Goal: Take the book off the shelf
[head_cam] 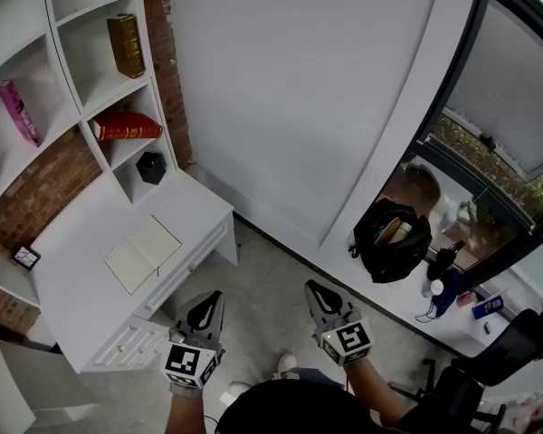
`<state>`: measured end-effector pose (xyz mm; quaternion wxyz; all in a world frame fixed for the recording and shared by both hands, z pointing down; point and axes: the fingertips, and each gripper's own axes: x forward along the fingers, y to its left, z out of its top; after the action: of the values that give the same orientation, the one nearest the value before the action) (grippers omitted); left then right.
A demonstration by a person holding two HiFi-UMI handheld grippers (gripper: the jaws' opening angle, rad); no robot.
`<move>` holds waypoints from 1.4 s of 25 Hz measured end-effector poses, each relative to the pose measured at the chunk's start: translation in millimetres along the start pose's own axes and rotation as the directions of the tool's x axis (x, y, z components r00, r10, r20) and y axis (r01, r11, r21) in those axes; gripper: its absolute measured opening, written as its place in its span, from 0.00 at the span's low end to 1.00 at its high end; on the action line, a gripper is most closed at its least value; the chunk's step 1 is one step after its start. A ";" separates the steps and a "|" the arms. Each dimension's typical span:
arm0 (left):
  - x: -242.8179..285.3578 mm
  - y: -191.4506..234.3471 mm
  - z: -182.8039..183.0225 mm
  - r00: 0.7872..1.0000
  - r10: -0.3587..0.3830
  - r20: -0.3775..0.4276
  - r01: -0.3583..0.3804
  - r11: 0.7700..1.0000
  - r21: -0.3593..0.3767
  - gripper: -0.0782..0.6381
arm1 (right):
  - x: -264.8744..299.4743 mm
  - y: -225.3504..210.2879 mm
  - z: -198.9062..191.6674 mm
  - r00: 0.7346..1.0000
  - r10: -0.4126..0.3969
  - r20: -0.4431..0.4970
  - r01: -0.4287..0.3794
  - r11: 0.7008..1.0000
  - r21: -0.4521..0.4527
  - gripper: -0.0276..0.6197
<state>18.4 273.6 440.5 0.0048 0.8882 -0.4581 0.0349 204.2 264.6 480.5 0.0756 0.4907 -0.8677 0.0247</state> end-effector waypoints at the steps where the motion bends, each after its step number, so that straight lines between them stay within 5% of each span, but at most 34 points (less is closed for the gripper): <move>1: 4.7 -3.4 0.8 1.000 0.004 -0.001 -0.004 1.000 -0.003 0.12 | -0.3 -7.4 1.5 1.000 0.001 0.005 -0.001 1.000 0.005 0.09; 13: 78.6 -34.7 8.5 1.000 0.004 -0.028 -0.004 1.000 0.017 0.12 | 10.4 -70.6 13.3 0.994 0.062 0.087 -0.061 0.998 -0.015 0.09; 25: 168.0 -94.4 4.3 0.995 -0.066 -0.070 0.069 0.997 0.035 0.12 | -11.8 -150.9 -11.4 0.997 0.042 0.062 -0.048 0.994 0.103 0.09; 35: 209.4 -64.5 -17.4 0.991 -0.086 -0.106 0.088 0.996 0.012 0.12 | 23.6 -184.4 -21.3 1.000 -0.011 0.020 0.009 0.994 0.112 0.09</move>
<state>190.9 141.4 473.3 0.0233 0.9043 -0.4176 0.0854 352.3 151.7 499.5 0.0394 0.4987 -0.8632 0.0679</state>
